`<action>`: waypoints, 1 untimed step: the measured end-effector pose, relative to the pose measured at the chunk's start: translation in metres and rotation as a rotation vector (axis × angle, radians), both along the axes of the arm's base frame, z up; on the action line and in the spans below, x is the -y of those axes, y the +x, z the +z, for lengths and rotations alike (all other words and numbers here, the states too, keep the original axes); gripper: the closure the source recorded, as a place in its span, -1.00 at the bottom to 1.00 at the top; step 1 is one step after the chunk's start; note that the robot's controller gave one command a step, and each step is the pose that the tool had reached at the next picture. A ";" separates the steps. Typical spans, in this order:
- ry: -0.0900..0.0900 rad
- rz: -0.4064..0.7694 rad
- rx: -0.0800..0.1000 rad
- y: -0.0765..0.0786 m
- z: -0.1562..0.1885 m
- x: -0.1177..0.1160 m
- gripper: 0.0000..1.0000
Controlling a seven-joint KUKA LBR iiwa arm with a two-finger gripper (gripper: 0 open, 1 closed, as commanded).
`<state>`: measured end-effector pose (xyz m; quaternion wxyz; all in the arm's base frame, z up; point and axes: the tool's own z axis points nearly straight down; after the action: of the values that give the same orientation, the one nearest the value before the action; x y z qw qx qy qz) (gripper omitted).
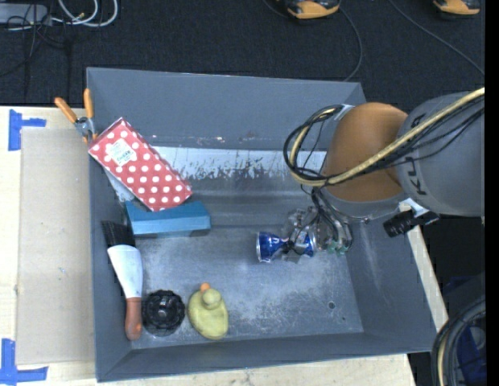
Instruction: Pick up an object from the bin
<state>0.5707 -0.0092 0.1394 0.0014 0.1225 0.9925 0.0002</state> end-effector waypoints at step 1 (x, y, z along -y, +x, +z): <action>0.001 -0.019 -0.026 -0.010 0.018 -0.002 1.00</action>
Offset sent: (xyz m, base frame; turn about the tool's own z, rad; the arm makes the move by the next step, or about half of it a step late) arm 0.0134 0.0025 0.1360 0.0237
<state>0.5606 -0.0072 0.1569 -0.0116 0.1322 0.9912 -0.0010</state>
